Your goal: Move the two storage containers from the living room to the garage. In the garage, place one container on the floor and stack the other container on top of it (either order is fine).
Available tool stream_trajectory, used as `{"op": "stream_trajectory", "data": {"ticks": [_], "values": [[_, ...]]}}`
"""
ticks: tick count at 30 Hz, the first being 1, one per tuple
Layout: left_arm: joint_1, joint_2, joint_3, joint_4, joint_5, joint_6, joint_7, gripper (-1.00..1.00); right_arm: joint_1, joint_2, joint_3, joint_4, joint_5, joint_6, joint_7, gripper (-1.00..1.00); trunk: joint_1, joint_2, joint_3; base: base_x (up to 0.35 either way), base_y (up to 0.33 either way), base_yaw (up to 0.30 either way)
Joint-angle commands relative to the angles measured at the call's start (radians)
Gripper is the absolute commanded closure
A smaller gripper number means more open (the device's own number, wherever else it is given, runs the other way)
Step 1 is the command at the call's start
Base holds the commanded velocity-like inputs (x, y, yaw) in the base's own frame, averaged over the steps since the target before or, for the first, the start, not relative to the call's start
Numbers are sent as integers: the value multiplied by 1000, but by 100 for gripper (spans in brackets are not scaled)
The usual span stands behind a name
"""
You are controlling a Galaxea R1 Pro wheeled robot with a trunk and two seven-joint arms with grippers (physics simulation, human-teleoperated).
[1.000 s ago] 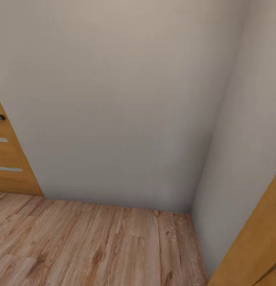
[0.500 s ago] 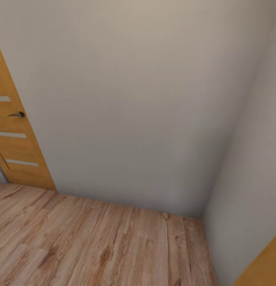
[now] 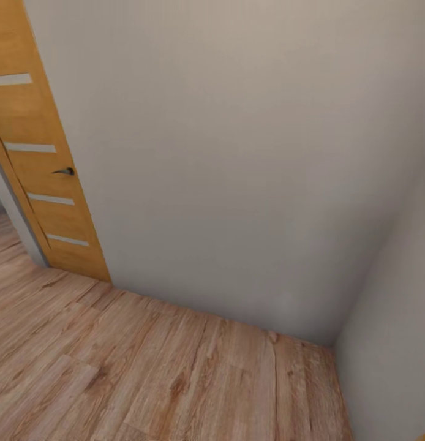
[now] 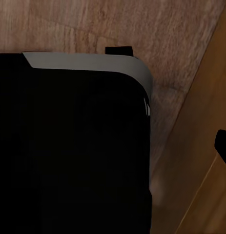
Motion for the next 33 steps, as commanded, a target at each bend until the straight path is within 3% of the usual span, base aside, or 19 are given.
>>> {"op": "stream_trajectory", "data": {"ticks": [1,33], "values": [[-1,0,-9,1,11,-3,3,-100,0,0,-4,0,0,-3,4,-100,0,0,-1,0,0,109],[-1,0,-9,1,11,-3,3,-100,0,-5,-5,0,3,-3,4,-100,0,0,-1,0,0,10]]}}
